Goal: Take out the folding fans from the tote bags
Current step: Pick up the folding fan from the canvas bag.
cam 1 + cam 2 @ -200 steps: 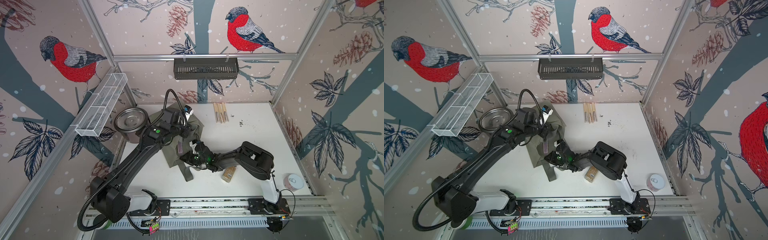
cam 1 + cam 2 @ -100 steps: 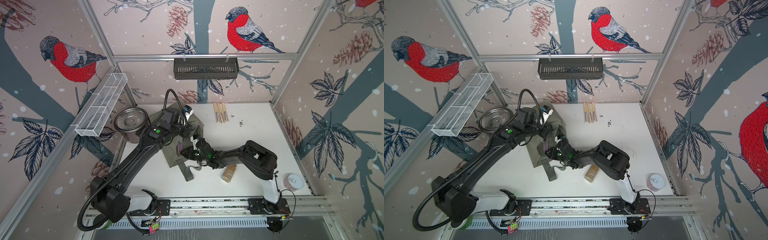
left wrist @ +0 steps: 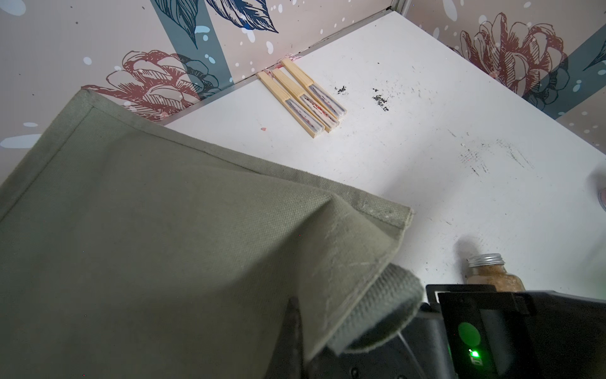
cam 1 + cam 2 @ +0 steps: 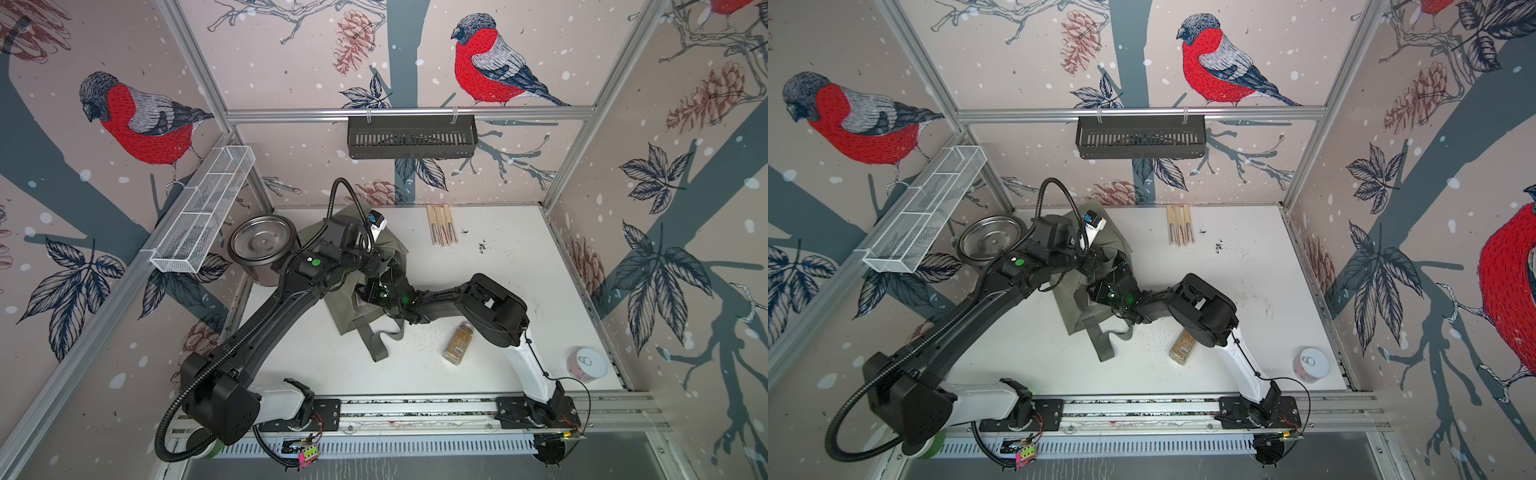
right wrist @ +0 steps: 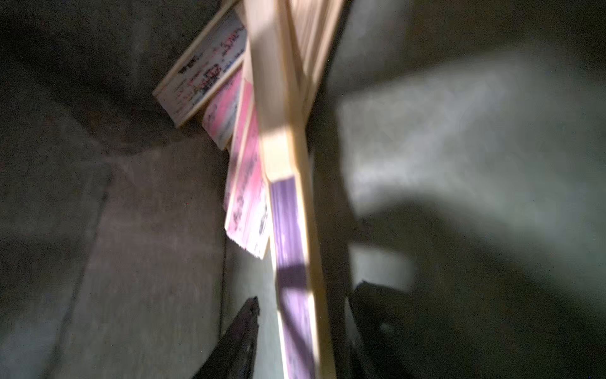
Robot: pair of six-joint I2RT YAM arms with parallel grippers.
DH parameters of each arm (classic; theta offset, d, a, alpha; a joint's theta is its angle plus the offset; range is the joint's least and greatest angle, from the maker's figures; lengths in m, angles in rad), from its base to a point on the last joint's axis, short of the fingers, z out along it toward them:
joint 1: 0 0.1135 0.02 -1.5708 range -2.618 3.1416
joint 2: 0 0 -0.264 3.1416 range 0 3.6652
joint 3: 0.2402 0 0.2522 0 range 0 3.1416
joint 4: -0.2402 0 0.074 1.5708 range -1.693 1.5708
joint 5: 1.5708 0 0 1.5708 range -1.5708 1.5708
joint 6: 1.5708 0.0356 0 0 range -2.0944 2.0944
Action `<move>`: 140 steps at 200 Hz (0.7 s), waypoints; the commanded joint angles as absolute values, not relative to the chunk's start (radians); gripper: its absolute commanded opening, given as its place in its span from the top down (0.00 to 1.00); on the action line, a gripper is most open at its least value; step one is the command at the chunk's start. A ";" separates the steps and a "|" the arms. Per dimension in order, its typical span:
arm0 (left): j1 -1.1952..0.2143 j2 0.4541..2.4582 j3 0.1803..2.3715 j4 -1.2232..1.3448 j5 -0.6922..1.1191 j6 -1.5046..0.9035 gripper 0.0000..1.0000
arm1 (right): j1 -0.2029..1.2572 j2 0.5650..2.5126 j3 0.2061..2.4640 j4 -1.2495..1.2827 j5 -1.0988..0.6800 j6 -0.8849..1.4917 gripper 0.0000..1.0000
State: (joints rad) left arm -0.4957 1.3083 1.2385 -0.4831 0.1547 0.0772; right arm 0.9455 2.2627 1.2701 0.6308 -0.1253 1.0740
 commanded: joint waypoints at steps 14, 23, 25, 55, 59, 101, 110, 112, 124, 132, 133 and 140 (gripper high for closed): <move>-0.499 1.307 1.246 -0.449 0.167 0.080 1.00 | 0.940 2.318 1.310 0.642 -0.221 1.115 0.59; -0.499 1.307 1.246 -0.448 0.167 0.080 1.00 | 0.939 2.332 1.315 0.660 -0.247 1.128 0.62; -0.499 1.307 1.246 -0.448 0.167 0.080 1.00 | 0.937 2.334 1.316 0.663 -0.250 1.131 0.62; -0.500 1.311 1.246 -0.450 0.169 0.078 1.00 | 0.934 2.360 1.321 0.692 -0.290 1.156 0.74; -0.500 1.314 1.248 -0.451 0.168 0.079 1.00 | 0.931 2.361 1.320 0.696 -0.294 1.159 0.75; -0.500 1.311 1.247 -0.450 0.163 0.080 1.00 | 0.928 2.333 1.292 0.741 -0.346 1.179 0.83; -0.500 1.310 1.246 -0.449 0.161 0.080 1.00 | 0.925 2.311 1.277 0.746 -0.351 1.181 0.85; -0.500 1.310 1.247 -0.449 0.161 0.080 1.00 | 0.925 2.307 1.274 0.747 -0.352 1.181 0.85; -0.500 1.310 1.246 -0.450 0.160 0.081 1.00 | 0.921 2.269 1.246 0.755 -0.349 1.178 0.86; -0.500 1.310 1.246 -0.449 0.157 0.081 1.00 | 0.920 2.241 1.228 0.757 -0.345 1.173 0.87; -0.500 1.310 1.246 -0.451 0.157 0.081 1.00 | 0.920 2.238 1.227 0.756 -0.345 1.172 0.87; -0.500 1.309 1.246 -0.452 0.154 0.081 1.00 | 0.919 2.214 1.217 0.751 -0.346 1.163 0.87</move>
